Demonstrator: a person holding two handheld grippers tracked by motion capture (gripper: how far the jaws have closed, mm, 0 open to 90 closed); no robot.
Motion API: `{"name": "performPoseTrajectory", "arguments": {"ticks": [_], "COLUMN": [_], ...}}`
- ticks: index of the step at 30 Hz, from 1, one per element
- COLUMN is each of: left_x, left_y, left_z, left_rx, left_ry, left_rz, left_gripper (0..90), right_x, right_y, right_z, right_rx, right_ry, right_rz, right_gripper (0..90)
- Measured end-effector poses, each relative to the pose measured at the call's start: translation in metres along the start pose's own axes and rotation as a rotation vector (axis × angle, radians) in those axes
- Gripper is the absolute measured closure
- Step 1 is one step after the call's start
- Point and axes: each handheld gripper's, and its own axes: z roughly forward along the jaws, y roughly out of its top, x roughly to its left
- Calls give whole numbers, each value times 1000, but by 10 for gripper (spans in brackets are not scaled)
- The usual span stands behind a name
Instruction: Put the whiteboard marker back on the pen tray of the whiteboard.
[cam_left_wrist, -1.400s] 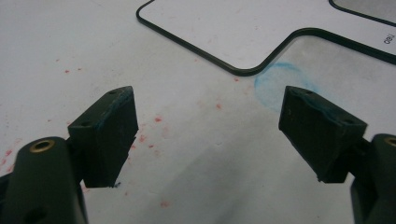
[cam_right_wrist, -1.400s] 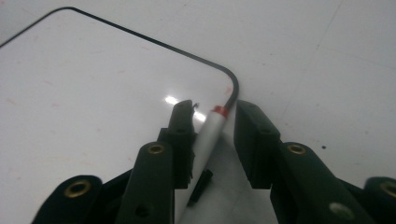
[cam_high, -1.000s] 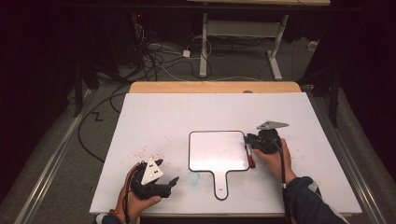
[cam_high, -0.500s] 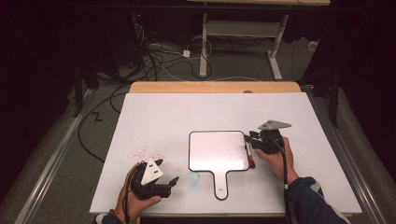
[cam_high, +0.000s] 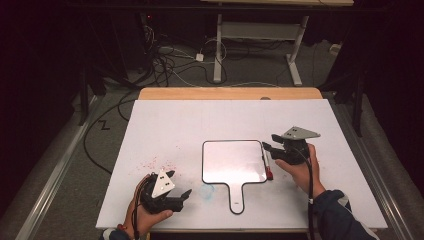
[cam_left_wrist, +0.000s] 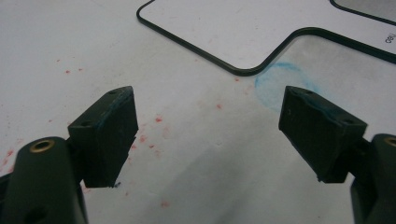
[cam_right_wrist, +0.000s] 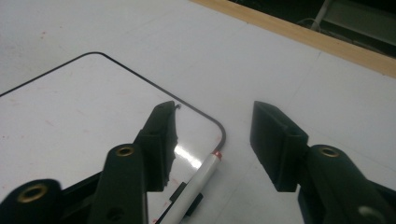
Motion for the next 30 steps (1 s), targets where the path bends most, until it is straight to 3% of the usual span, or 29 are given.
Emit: {"name": "performPoseTrajectory", "arguments": {"ticks": [3, 12, 20, 30], "left_x": [0, 0, 0, 0], "left_y": [0, 0, 0, 0], "left_z": [0, 0, -1, -1], "left_rx": [2, 1, -2, 1], "left_ry": [-1, 7, 19, 21], "left_rz": [0, 8, 12, 14], "left_gripper": [187, 187, 186, 186], "right_x": [-2, 0, 8, 7], "right_y": [1, 3, 8, 5], "right_z": [-3, -12, -29, -57], "right_rx": [-13, -63, -95, -136], "right_ry": [12, 5, -27, -29], "right_rz": [14, -3, -82, -97], "right_gripper": [414, 268, 281, 283]}}
